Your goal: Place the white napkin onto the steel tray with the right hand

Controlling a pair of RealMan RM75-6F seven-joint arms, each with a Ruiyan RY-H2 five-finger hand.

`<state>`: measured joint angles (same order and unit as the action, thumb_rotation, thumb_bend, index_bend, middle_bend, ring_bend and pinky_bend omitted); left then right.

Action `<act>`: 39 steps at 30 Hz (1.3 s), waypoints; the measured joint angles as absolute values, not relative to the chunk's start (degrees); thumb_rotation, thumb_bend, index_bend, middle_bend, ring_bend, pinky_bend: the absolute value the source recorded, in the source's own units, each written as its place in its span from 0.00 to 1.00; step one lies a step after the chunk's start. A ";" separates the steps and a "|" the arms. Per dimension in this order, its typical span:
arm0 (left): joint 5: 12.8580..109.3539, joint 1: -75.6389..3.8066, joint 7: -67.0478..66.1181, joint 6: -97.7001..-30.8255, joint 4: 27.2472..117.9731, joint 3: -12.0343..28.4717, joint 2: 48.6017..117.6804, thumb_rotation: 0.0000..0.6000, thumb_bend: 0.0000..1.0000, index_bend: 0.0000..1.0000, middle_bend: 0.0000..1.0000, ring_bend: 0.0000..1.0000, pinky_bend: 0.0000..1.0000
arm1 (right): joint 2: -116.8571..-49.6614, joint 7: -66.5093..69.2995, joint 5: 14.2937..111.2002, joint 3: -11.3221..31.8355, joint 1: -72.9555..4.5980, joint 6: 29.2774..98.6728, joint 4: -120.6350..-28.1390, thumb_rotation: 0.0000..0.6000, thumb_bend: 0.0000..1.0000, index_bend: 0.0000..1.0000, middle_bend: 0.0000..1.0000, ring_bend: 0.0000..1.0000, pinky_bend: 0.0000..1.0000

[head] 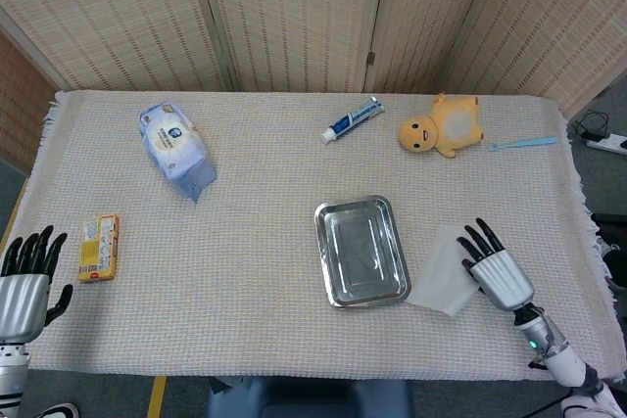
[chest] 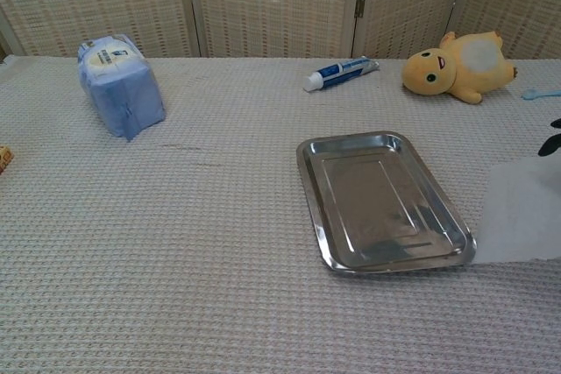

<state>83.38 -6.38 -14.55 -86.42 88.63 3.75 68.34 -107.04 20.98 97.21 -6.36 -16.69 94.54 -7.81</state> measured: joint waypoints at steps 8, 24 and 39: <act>84.04 -6.15 -13.65 -86.96 89.22 3.71 67.79 1.00 0.53 0.00 0.00 0.00 0.00 | -106.58 21.52 94.91 -3.38 -18.39 101.13 -8.74 1.00 0.45 0.81 0.32 0.16 0.00; 82.41 -6.68 -12.88 -85.67 88.18 4.55 67.98 1.00 0.53 0.00 0.00 0.00 0.00 | -108.34 20.82 100.30 -7.14 -29.40 100.54 -9.56 1.00 0.45 0.81 0.32 0.16 0.00; 79.85 -7.71 -13.92 -83.48 86.47 5.46 69.25 1.00 0.53 0.00 0.00 0.00 0.00 | -108.72 21.89 104.58 -11.90 -34.68 91.38 -6.84 1.00 0.45 0.81 0.32 0.18 0.00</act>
<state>79.85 -7.71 -13.92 -83.48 86.47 5.46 69.25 -108.72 21.89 104.58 -11.90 -34.68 91.38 -6.84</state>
